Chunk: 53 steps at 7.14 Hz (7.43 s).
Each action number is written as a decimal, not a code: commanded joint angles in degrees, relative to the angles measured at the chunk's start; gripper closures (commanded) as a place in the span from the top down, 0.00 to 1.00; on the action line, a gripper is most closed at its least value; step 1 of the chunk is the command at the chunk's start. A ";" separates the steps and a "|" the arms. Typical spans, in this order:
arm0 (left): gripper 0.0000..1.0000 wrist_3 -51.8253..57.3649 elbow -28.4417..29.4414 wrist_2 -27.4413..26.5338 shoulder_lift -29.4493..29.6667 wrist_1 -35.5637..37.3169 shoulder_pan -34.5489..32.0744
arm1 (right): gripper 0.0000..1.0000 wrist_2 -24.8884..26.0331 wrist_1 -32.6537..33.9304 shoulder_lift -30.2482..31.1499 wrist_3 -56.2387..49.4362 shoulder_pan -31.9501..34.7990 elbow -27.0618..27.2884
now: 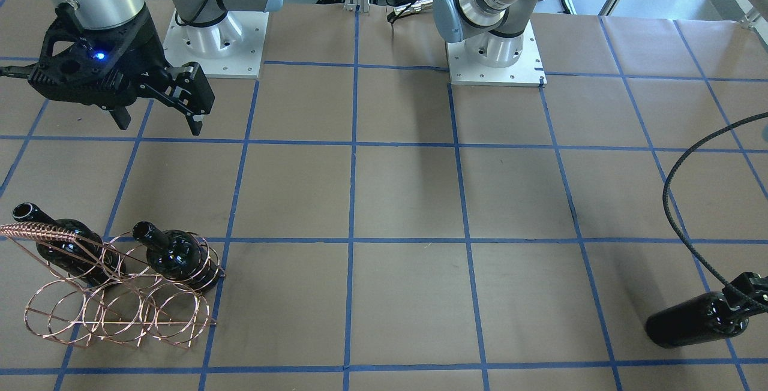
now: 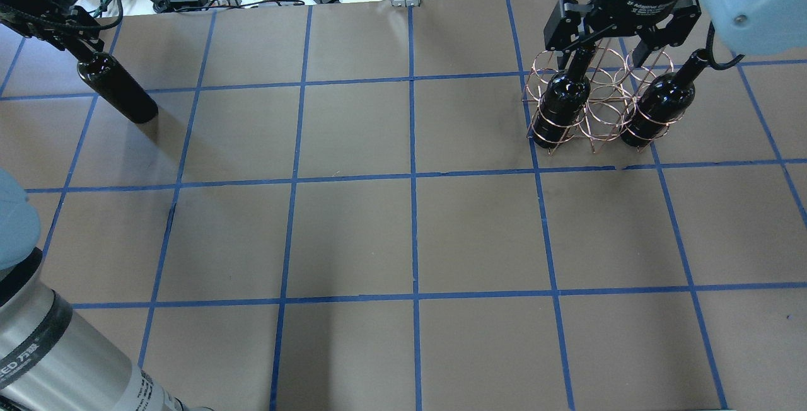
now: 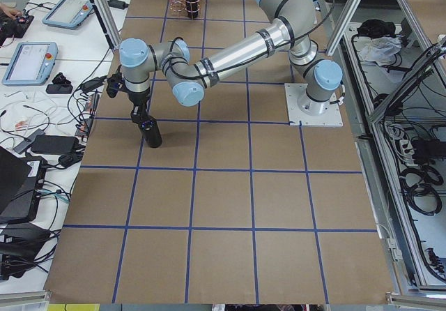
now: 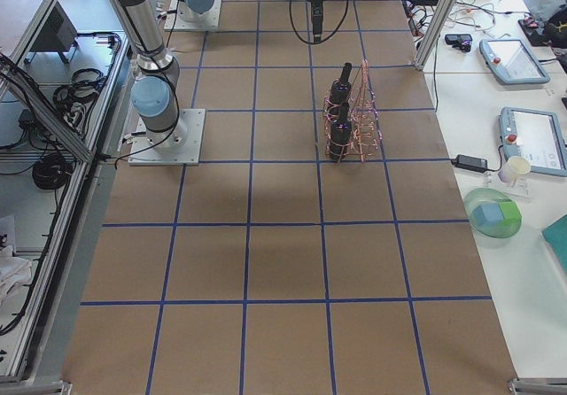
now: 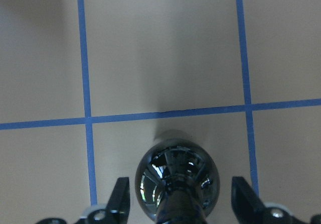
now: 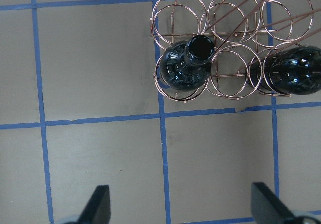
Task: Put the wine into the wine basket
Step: 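Close the left gripper around the dark bottle's neck, then lift and carry the bottle with the left gripper toward the table center, then lower the bottle upright onto the table with the left gripper, then open and raise the left gripper while the right gripper moves toward the bottle, then lower the right gripper over the standing bottle's neck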
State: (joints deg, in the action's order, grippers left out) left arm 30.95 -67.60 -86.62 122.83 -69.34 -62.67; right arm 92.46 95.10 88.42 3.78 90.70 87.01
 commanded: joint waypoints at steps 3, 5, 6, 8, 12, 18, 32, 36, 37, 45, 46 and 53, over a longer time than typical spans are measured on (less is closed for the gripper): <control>0.60 -0.19 0.01 0.13 0.04 0.43 0.00 | 1.00 0.00 0.00 0.00 0.00 0.00 0.00; 0.55 -0.19 0.01 0.22 -0.13 0.43 0.00 | 1.00 0.00 0.09 0.00 0.00 0.00 0.00; 0.48 -0.19 0.01 0.22 -0.13 0.43 0.17 | 1.00 0.00 0.09 0.00 0.00 0.00 0.00; 0.13 -0.10 -0.25 -0.04 -0.13 0.34 0.26 | 1.00 0.00 0.09 0.00 0.00 0.00 0.00; 0.00 -2.54 -0.61 0.13 -3.10 -2.98 -0.43 | 1.00 0.00 0.00 0.00 0.00 0.00 0.00; 0.00 -25.47 -9.11 -0.56 -15.50 -6.51 -18.95 | 1.00 0.00 -0.09 0.00 0.00 0.00 0.00; 0.00 -48.53 -26.62 -5.23 -21.14 3.24 -38.58 | 1.00 0.00 -0.09 0.00 0.00 0.09 0.09; 0.00 -48.53 -27.68 -4.96 -20.88 2.89 -39.37 | 1.00 0.00 -0.09 0.00 0.00 0.09 0.09; 0.00 -48.53 -27.76 -4.96 -21.23 2.89 -39.37 | 1.00 0.00 -0.09 0.00 0.00 0.09 0.09; 1.00 -48.09 -21.29 -1.90 -22.63 -7.11 -38.42 | 1.00 0.18 0.00 0.00 -0.61 0.09 0.00; 1.00 -47.91 -18.13 -2.24 -22.72 -8.00 -37.71 | 1.00 -0.26 0.26 -0.09 -0.27 0.44 -0.35; 1.00 -25.85 -12.56 -2.76 -24.66 -14.78 -16.27 | 1.00 -2.90 4.19 -12.46 32.02 21.06 -9.66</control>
State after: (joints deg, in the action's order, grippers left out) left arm 4.11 -79.91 -89.02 98.44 -84.11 -80.64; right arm 89.31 97.11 78.99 28.08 106.91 78.71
